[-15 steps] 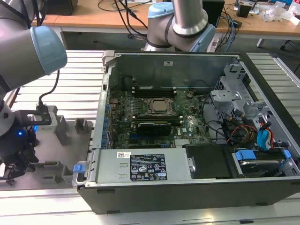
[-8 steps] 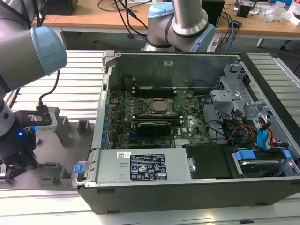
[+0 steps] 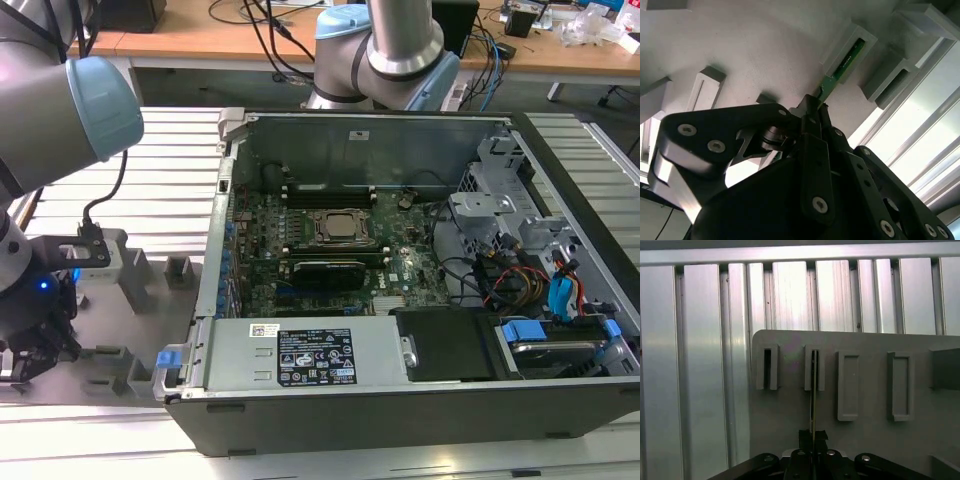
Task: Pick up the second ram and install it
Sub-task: 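Pick up the second ram and move it above second insertion slot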
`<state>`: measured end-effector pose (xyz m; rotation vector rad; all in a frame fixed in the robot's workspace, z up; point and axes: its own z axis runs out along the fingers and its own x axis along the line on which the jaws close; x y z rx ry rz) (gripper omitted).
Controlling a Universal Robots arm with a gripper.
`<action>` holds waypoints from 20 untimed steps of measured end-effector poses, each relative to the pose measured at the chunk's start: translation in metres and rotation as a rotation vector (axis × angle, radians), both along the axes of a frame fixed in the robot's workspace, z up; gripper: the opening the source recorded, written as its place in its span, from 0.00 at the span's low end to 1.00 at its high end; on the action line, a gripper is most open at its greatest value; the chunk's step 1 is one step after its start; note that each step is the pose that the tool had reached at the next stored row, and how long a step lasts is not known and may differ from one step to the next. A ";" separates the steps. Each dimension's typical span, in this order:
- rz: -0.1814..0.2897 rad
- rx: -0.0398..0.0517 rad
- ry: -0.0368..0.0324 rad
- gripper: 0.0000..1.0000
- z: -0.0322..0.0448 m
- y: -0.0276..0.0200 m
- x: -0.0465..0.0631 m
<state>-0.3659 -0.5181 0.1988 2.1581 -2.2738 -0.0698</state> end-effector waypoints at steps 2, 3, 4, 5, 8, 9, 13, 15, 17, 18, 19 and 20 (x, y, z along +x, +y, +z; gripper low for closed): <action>0.000 -0.0001 0.0000 0.14 -0.0001 0.0000 0.000; 0.000 0.0000 -0.0001 0.14 -0.0002 0.0000 0.000; 0.000 0.0000 0.0000 0.14 -0.0003 0.0000 0.000; 0.000 0.0000 -0.0001 0.14 -0.0004 0.0000 0.000; 0.002 0.0003 -0.0003 0.14 -0.0007 0.0058 0.000; 0.007 0.0001 -0.0002 0.14 -0.0006 0.0108 0.001; 0.062 -0.0053 -0.0002 0.14 -0.0007 0.0154 0.001; 0.133 -0.0076 -0.0002 0.14 -0.0006 0.0155 0.001; 0.137 -0.0077 -0.0002 0.14 -0.0005 0.0156 0.001; 0.137 -0.0076 -0.0003 0.14 -0.0006 0.0156 0.001; 0.137 -0.0082 -0.0003 0.14 -0.0006 0.0156 0.001; 0.137 -0.0098 -0.0003 0.14 -0.0007 0.0156 0.001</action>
